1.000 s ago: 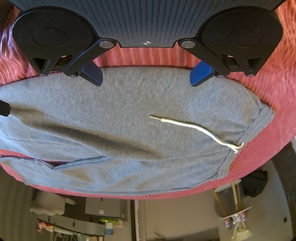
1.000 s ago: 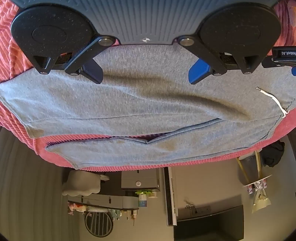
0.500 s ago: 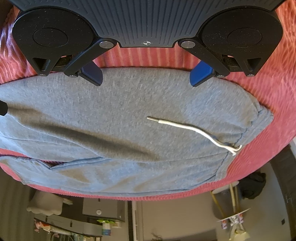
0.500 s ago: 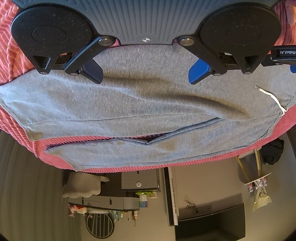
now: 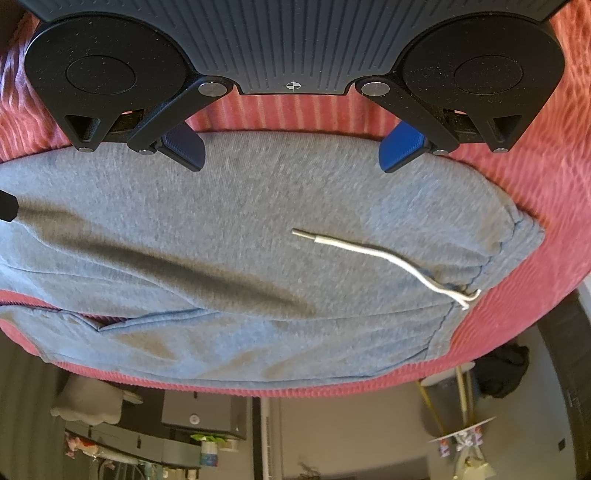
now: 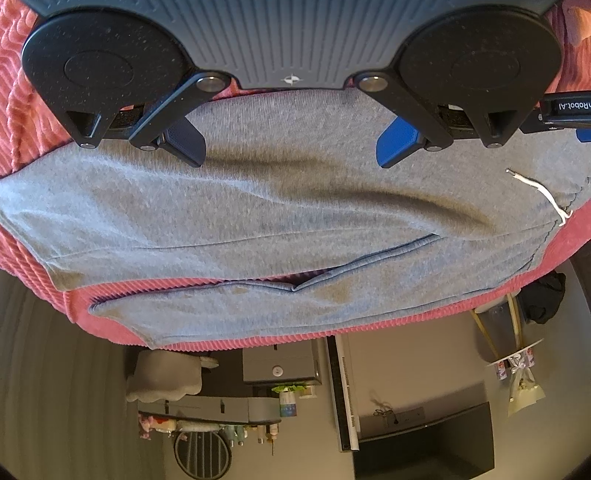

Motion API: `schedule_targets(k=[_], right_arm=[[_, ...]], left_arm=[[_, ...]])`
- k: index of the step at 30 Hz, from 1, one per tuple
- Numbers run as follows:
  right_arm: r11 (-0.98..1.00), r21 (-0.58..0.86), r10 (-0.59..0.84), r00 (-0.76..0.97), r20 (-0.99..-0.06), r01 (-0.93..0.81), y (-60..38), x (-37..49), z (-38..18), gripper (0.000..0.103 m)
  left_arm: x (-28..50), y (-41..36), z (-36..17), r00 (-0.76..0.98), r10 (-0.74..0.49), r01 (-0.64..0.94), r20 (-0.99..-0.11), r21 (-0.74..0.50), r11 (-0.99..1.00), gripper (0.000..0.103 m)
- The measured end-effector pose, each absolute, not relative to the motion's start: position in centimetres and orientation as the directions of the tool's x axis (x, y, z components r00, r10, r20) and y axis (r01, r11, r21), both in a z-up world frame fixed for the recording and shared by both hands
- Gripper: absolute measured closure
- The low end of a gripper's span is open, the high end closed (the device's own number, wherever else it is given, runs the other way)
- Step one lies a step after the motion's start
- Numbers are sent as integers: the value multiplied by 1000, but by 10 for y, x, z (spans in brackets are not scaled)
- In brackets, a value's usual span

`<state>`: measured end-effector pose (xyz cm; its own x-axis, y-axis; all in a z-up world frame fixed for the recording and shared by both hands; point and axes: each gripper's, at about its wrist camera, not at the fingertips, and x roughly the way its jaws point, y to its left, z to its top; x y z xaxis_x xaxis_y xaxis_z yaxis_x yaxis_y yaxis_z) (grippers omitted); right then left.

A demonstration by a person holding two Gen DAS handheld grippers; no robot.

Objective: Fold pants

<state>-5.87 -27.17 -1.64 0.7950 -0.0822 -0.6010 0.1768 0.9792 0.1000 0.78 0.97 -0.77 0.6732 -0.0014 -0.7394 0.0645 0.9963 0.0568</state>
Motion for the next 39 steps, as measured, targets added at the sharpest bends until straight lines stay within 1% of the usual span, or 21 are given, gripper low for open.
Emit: schedule_targets(k=[8,14,16,17,18,21,23,25,28,30,33,35,38,39], right_arm=[[979,112,-72,796,-601,173,-272,-60,-17,4],[976,125,-61,778,-626,177,-274,-56,-18,4],[975,136,-46,764,-643,173,-275,-53,-20,4],[976,144,-33,759,-651,166,-275,-51,-20,4],[976,149,-24,753,-657,161,-276,-50,-21,4],[974,184,30,732,-681,131,-280,-44,-21,4],[967,225,75,716,-694,117,-286,-38,-23,4],[963,249,101,717,-690,104,-296,-26,-22,4],[972,195,36,740,-672,130,-316,4,-18,5],[972,168,-10,748,-664,162,-336,30,-15,7],[956,194,-40,756,-653,219,-377,81,-8,8],[934,217,-60,727,-684,282,-410,128,-6,8],[901,219,-107,681,-724,374,-448,200,-4,9],[889,210,-140,678,-722,407,-460,227,-3,17]], left_arm=[[8,9,-6,678,-4,57,-735,48,997,0],[8,11,-6,656,1,46,-754,41,998,0],[9,11,-5,640,25,28,-768,55,998,0],[10,11,-2,613,45,12,-789,66,998,0],[10,10,1,584,74,-14,-808,81,997,0],[10,6,23,547,155,-78,-823,134,988,0],[14,2,45,560,171,-112,-810,130,985,0],[25,-4,67,601,158,-130,-784,99,987,0],[62,-10,83,683,141,-166,-716,36,985,0],[94,-6,73,731,163,-209,-662,10,978,0],[129,5,34,763,236,-287,-602,12,958,0],[143,17,4,766,289,-334,-574,28,942,0],[164,36,-24,744,310,-375,-592,13,927,0],[170,40,-31,740,303,-380,-600,-1,925,0]])
